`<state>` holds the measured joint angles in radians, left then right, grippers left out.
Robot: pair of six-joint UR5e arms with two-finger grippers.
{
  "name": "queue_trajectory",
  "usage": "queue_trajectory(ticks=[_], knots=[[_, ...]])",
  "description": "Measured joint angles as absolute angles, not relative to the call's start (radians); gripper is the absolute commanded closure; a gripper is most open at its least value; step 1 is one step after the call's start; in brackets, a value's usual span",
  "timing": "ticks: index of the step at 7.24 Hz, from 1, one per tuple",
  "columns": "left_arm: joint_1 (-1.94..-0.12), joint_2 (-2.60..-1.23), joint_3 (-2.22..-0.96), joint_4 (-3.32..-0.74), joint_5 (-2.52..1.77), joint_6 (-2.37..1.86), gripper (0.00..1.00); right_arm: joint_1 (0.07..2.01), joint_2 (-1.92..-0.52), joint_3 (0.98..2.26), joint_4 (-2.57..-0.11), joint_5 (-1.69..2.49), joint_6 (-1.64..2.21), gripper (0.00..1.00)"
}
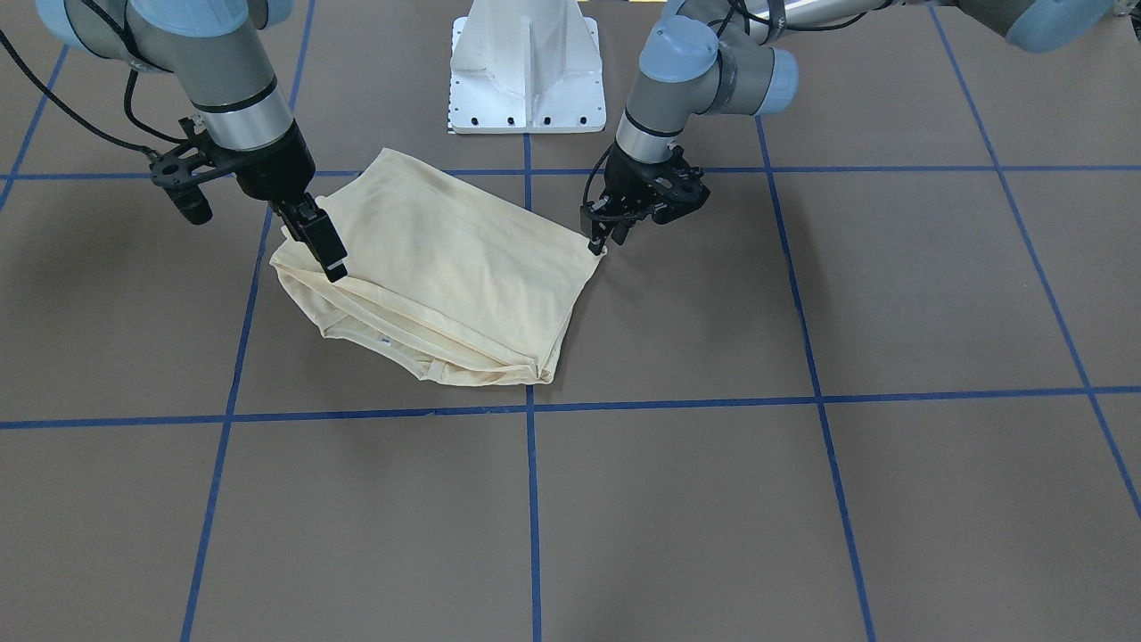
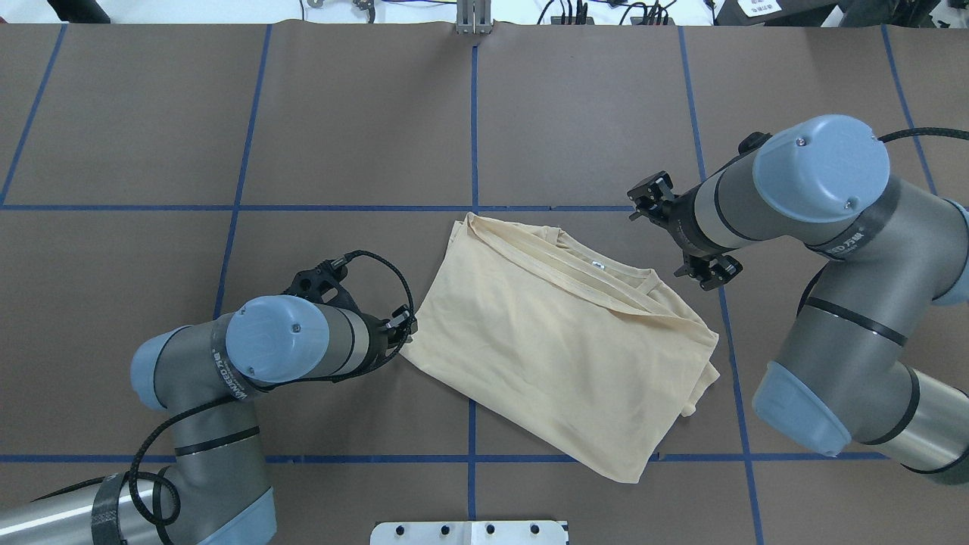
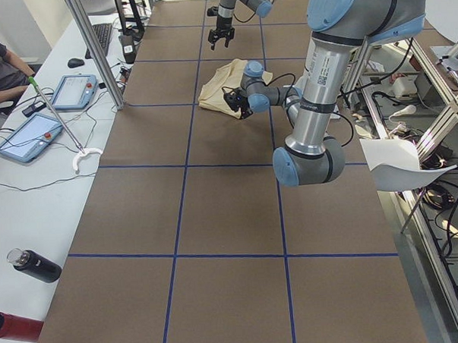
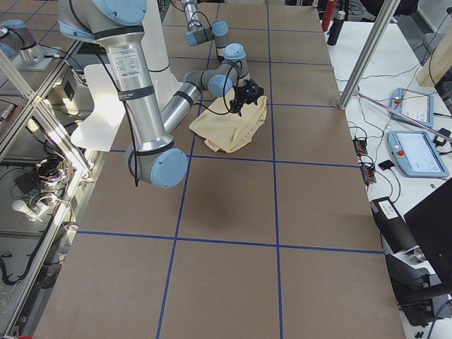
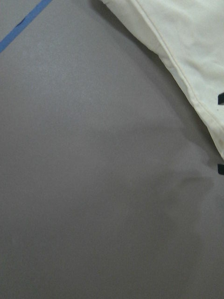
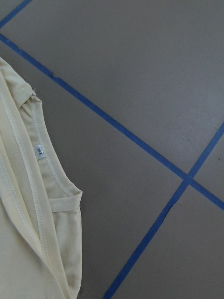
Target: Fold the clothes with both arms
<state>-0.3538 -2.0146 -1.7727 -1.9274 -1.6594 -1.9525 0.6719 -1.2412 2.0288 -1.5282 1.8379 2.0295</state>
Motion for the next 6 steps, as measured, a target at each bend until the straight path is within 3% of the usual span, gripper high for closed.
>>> queue_trajectory(ticks=[5,6], knots=[[-0.334,-2.024,-1.763,-1.927,-1.661,-1.949,0.49,0.671,-1.244,2.014,-1.536,1.836,2.029,0.0],[-0.333,-2.027,-1.76,-1.928,-1.66,-1.944,0.55,0.67,-1.245,2.015,-1.537,1.836,2.029,0.0]])
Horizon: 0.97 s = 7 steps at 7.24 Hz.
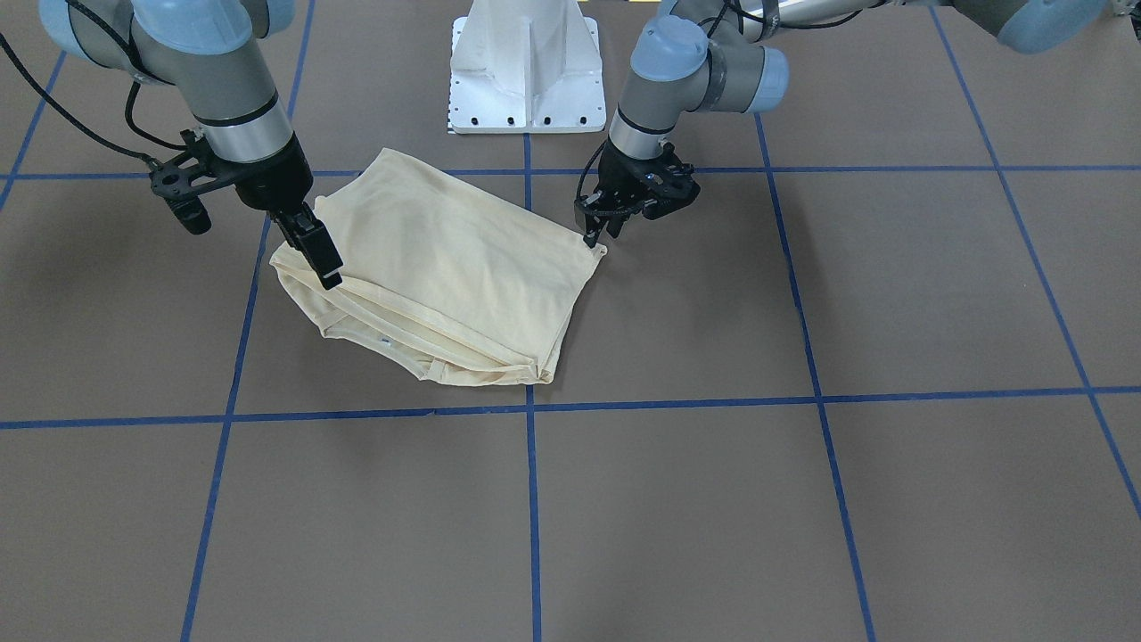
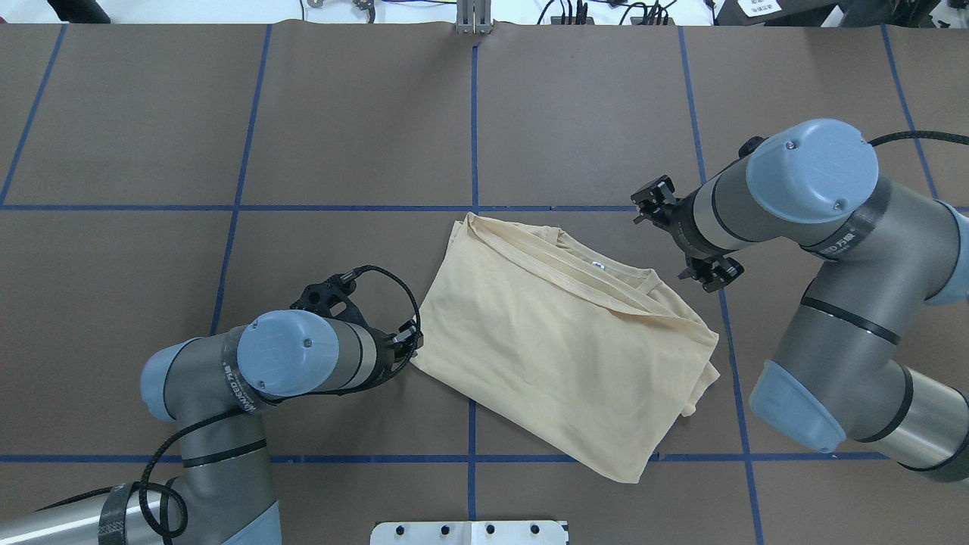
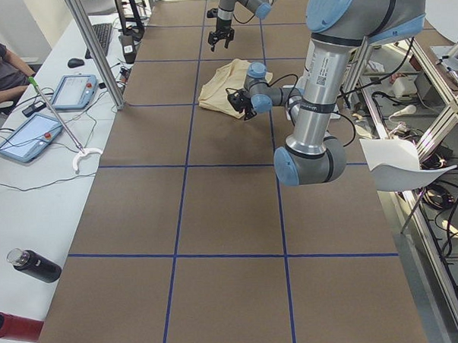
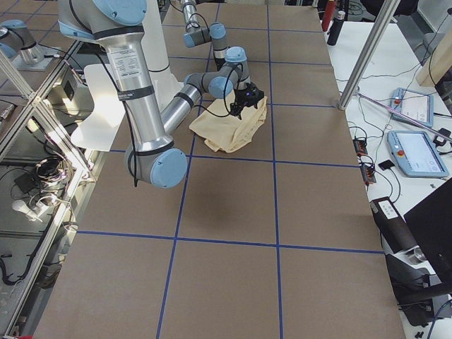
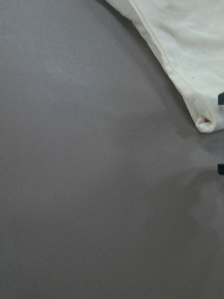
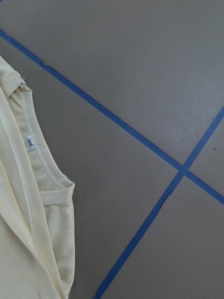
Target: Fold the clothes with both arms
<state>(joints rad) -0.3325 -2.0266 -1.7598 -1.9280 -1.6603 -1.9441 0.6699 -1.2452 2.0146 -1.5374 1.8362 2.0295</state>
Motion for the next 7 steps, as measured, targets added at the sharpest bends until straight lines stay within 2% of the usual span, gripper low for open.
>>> queue_trajectory(ticks=[2,5,7], knots=[[-0.332,-2.028,-1.754,-1.929,-1.66,-1.94,0.66,0.667,-1.248,2.014,-1.539,1.833,2.03,0.0],[-0.333,-2.031,-1.745,-1.93,-1.654,-1.94,0.71,0.66,-1.25,2.015,-1.541,1.83,2.031,0.0],[-0.337,-2.033,-1.743,-1.931,-1.642,-1.938,0.77,0.66,-1.251,2.015,-1.542,1.83,2.032,0.0]])
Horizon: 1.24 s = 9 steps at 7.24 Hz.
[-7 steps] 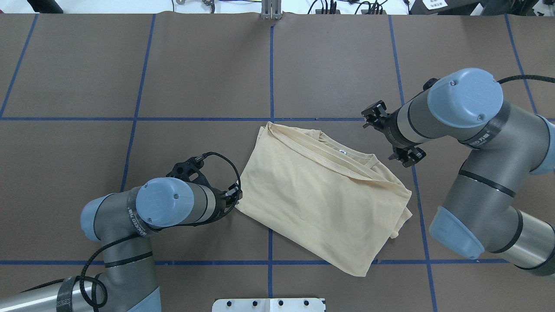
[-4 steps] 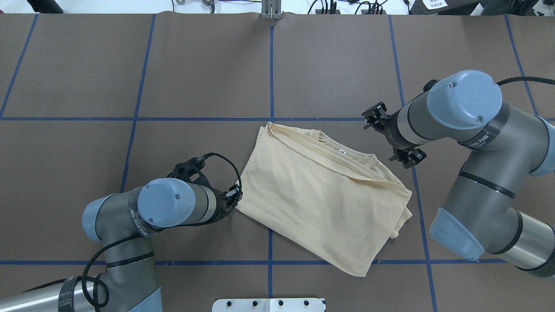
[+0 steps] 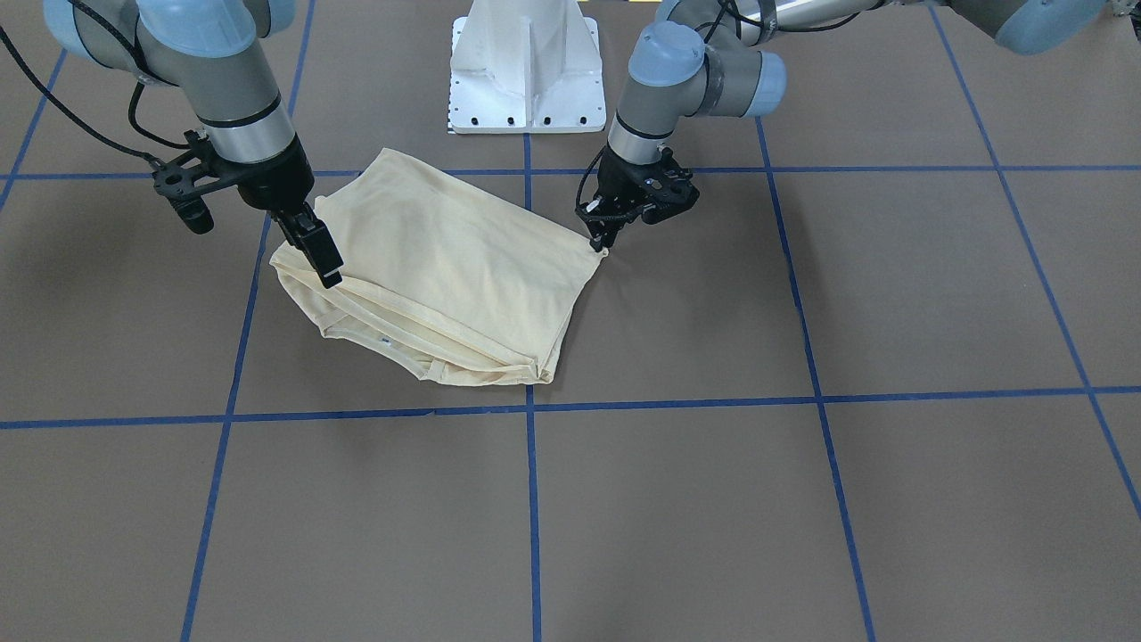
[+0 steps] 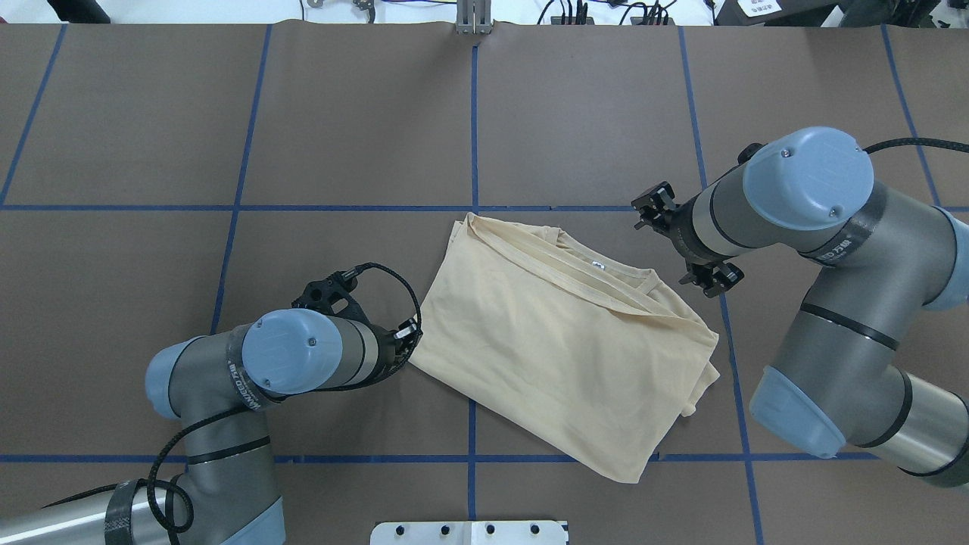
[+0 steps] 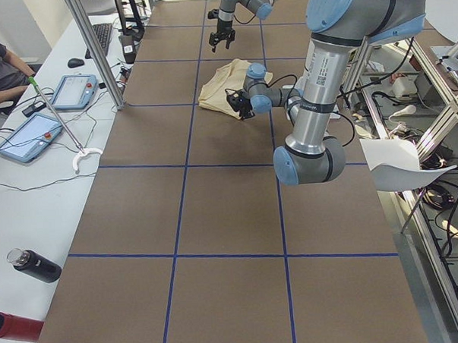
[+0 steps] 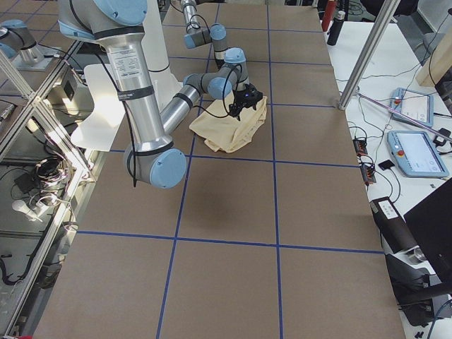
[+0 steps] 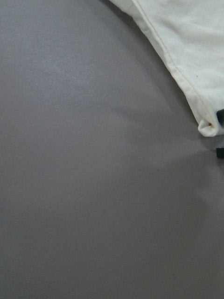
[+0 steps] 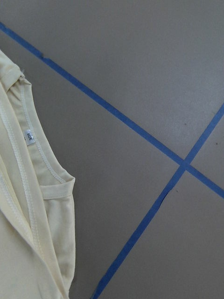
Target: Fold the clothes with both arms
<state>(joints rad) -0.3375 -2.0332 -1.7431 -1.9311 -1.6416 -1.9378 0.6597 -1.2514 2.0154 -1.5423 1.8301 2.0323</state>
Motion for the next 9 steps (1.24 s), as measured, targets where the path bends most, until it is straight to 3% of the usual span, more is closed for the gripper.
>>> queue_trajectory(ticks=[2,6,9], knots=[[-0.341,-2.035,-1.743,-1.932,-1.625,-1.938,1.0,0.66,-1.252,2.015,-1.543,1.83,2.033,0.0],[-0.356,-2.037,-1.744,-1.933,-1.607,-1.931,1.0,0.66,-1.249,2.017,-1.546,1.826,2.035,0.0],[-0.496,-2.085,-1.698,-1.947,-1.605,-1.801,1.0,0.66,-1.245,2.019,-1.564,1.824,2.036,0.0]])
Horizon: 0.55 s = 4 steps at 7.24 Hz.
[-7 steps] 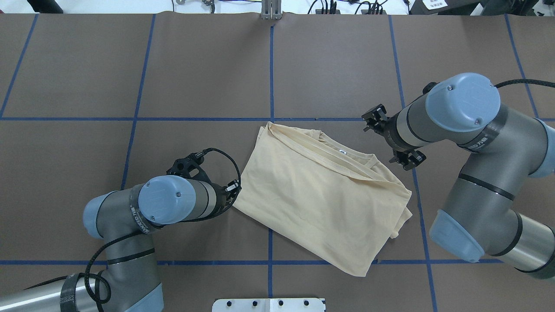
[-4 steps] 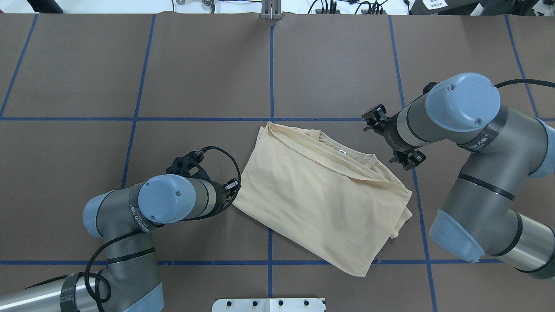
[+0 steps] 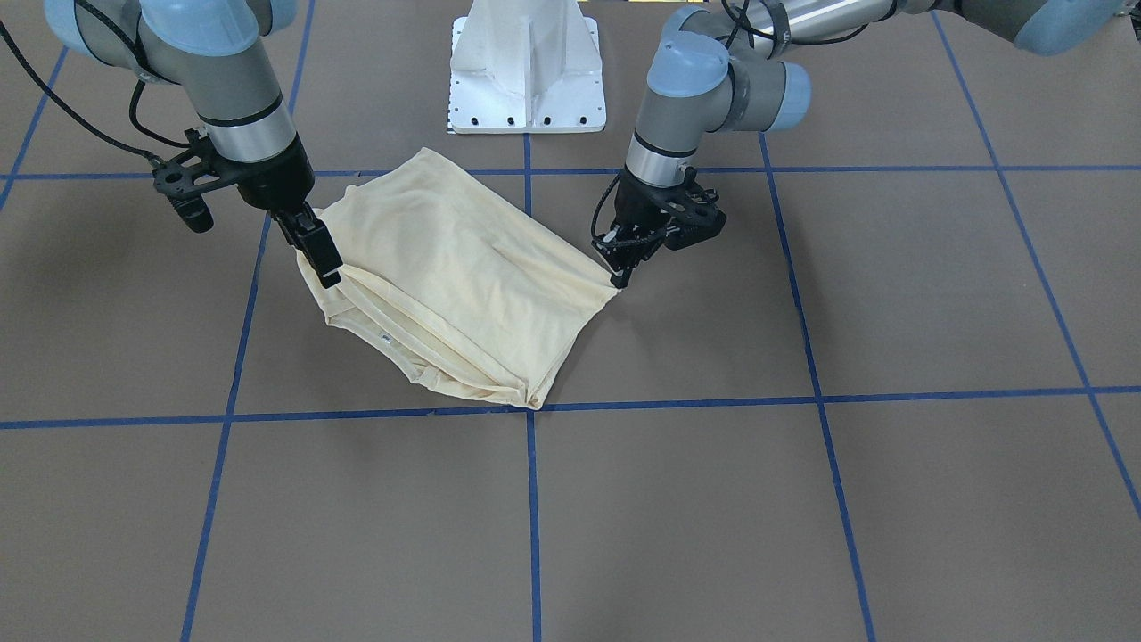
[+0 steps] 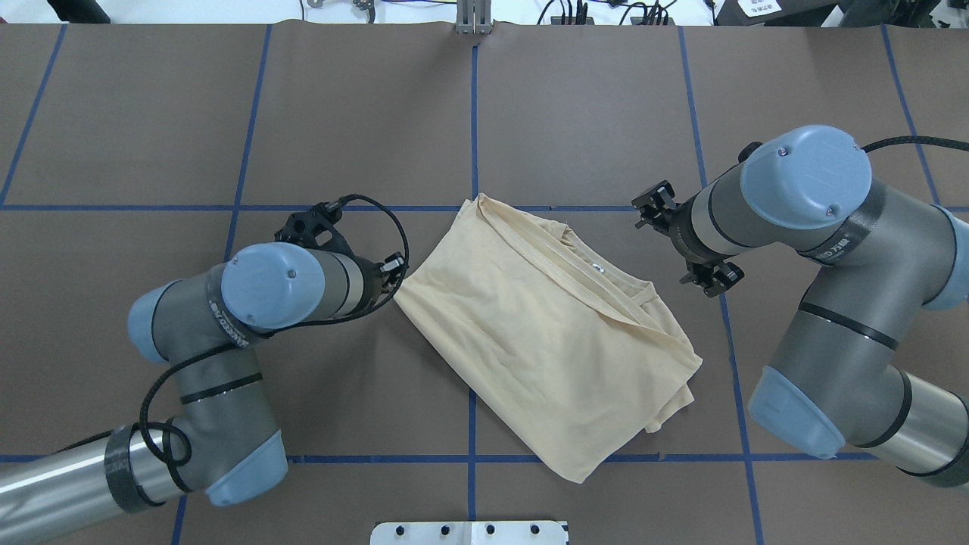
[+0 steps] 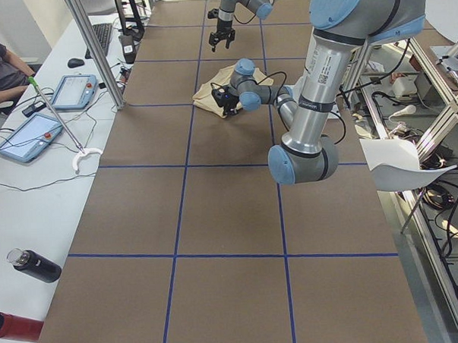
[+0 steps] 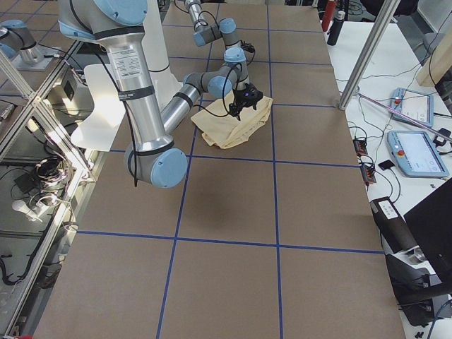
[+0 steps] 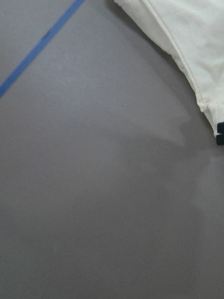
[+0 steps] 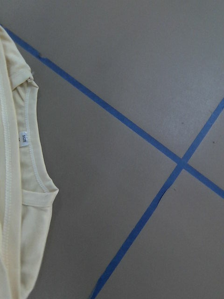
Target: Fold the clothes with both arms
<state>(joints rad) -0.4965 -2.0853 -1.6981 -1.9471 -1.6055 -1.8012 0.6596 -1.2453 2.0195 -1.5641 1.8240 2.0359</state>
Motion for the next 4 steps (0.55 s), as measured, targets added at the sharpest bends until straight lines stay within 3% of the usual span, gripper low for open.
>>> queue_trajectory(ticks=[1,3,4], knots=[[-0.568,-2.131,-1.606,-2.001,-1.606,-1.751,1.0,0.66,-1.247,2.02,-1.565,1.824,2.037,0.0],[-0.686,-2.237,-1.35,-2.197,-1.606,-1.65,0.43,0.643,-1.246,2.007,-1.563,1.807,2.042,0.0],[-0.73,-2.272,-1.276,-2.247,-1.61,-1.577,0.42,0.625,-1.237,1.99,-1.557,1.797,2.044,0.0]])
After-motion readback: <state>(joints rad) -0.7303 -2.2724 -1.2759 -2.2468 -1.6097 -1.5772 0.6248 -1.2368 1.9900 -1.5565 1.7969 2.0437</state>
